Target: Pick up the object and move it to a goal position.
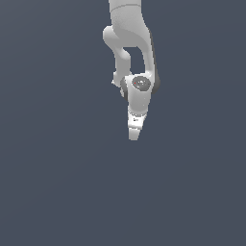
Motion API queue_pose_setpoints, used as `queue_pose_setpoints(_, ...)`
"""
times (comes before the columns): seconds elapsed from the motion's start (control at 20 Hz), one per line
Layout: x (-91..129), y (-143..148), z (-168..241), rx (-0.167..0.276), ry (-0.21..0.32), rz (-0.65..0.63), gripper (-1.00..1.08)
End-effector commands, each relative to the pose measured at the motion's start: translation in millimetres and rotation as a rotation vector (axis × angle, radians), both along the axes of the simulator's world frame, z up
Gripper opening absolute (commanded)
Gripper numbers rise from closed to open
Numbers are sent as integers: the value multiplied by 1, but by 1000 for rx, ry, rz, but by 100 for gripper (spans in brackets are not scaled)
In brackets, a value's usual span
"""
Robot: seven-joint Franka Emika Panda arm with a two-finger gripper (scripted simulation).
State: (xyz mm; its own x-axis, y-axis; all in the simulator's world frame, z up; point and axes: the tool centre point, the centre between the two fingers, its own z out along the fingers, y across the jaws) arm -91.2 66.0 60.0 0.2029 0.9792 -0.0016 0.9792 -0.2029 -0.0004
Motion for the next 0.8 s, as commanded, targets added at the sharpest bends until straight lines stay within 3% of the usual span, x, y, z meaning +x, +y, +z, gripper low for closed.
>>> queue_pose_setpoints(0.0, -1, 1, -1, 1, -1, 18, 100)
queue_pose_setpoints(0.35, -2, 1, -6, 1, 0, 17, 100)
queue_pose_setpoints(0.75, -3, 1, -38, 1, 0, 20, 100)
